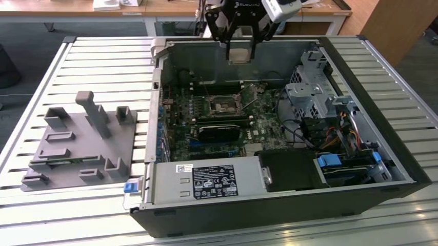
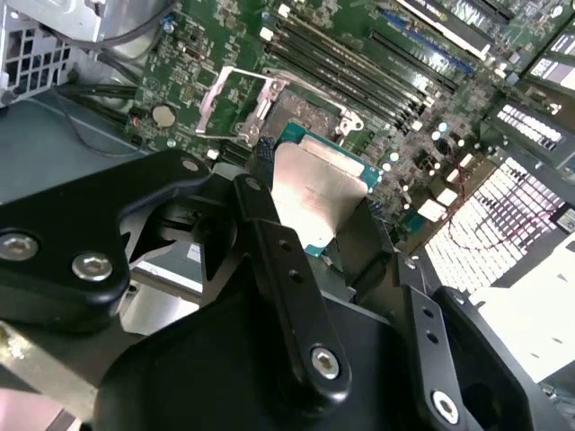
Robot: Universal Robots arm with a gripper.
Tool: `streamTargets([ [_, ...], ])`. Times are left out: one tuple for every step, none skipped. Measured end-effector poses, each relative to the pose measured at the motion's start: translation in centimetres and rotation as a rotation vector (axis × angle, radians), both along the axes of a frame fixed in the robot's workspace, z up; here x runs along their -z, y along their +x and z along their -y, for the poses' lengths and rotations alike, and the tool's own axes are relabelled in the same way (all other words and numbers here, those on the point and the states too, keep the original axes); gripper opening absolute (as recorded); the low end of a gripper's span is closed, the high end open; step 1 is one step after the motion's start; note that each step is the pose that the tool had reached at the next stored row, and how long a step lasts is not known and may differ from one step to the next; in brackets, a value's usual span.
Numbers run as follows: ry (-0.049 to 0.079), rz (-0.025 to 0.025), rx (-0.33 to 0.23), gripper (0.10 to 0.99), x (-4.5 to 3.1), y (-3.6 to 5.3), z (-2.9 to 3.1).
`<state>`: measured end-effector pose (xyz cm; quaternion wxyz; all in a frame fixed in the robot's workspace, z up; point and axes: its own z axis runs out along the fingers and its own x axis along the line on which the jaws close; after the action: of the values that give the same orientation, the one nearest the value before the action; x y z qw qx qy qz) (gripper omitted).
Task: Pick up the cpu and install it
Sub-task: 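Place the cpu into insertion slot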
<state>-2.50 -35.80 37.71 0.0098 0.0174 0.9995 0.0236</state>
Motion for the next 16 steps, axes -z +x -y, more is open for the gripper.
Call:
streamTargets([
  [0.0, 0.0, 0.0, 0.525, 0.0, 0.01, 0.0],
  [0.0, 0.0, 0.001, 0.525, 0.0, 0.02, 0.0],
  [-0.001, 0.0, 0.004, 0.525, 0.0, 0.02, 0.0],
  [-0.001, 0.0, 0.01, 0.525, 0.0, 0.02, 0.0],
  [-0.001, 0.0, 0.018, 0.525, 0.0, 0.02, 0.0],
  [-0.001, 0.0, 0.029, 0.525, 0.0, 0.02, 0.0],
  [-0.002, 0.0, 0.042, 0.525, 0.01, 0.02, -0.01],
  [-0.002, 0.0, 0.053, 0.525, 0.01, 0.02, -0.01],
  [-0.002, 0.0, 0.065, 0.525, 0.02, 0.02, -0.01],
  [-0.002, 0.0, 0.078, 0.525, 0.03, 0.01, -0.01],
  [-0.002, 0.0, 0.09, 0.525, 0.03, 0.02, -0.01],
  [-0.002, 0.0, 0.103, 0.525, 0.04, 0.02, -0.01],
  [-0.002, 0.0, 0.119, 0.525, 0.05, 0.02, -0.01],
  [-0.002, -0.0001, 0.135, 0.525, 0.05, 0.02, -0.01],
  [-0.002, -0.0001, 0.152, 0.525, 0.05, 0.02, -0.01],
  [-0.002, -0.0001, 0.17, 0.525, 0.06, 0.02, -0.01],
])
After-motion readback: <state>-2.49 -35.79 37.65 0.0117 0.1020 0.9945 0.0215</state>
